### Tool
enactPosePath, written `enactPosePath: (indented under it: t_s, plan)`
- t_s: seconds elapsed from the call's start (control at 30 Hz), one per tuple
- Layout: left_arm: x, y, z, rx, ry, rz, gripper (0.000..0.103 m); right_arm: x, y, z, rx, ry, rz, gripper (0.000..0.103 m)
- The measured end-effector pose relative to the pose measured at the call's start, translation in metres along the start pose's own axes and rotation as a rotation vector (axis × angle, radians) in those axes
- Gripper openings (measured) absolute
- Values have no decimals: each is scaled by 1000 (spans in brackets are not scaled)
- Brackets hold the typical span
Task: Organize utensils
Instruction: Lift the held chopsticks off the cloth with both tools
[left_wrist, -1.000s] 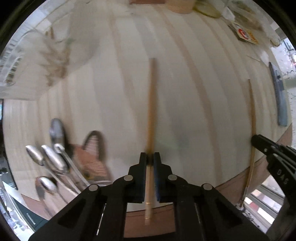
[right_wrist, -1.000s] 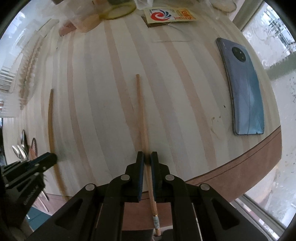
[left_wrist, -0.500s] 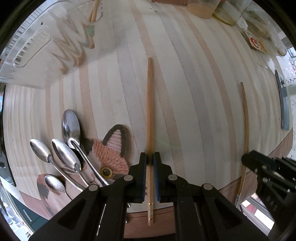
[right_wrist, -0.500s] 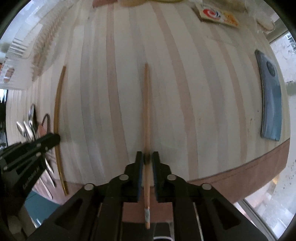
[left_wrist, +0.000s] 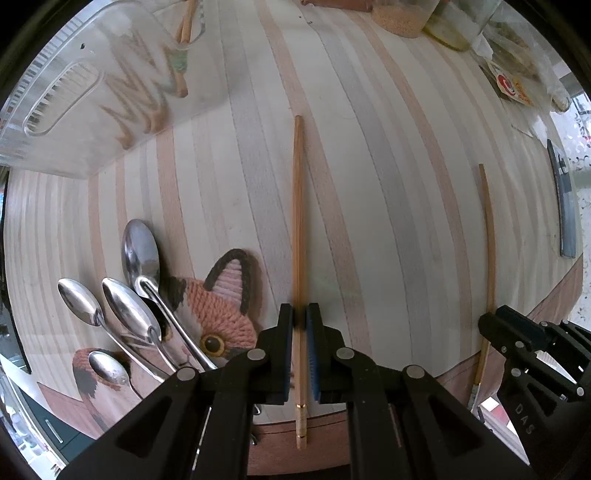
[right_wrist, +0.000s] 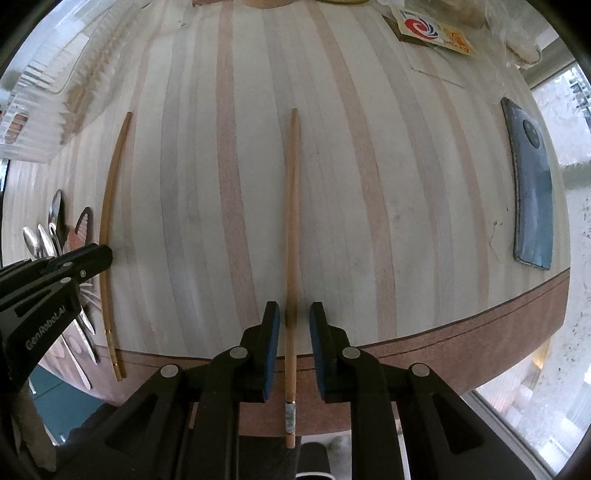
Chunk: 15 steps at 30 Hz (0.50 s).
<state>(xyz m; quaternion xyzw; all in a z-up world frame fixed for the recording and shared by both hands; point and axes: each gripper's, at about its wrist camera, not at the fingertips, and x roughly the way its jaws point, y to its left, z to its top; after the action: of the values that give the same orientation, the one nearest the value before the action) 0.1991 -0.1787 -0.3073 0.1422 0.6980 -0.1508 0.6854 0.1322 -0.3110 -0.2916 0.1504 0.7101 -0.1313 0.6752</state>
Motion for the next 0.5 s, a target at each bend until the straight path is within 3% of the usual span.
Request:
enactPosePath:
  t_s: [0.17,0.23,0.5]
  plan:
    - [2,-2,-5,17,-14,13,5,2,9,-9,-3,-15,-12,17]
    - [2,-6,-7,33,-24,32,5,0,11,-12,0,-32,-33,7]
    - [-34,-21,-10,59,-130,38,5,-15,7,-22,67,-75,10,7]
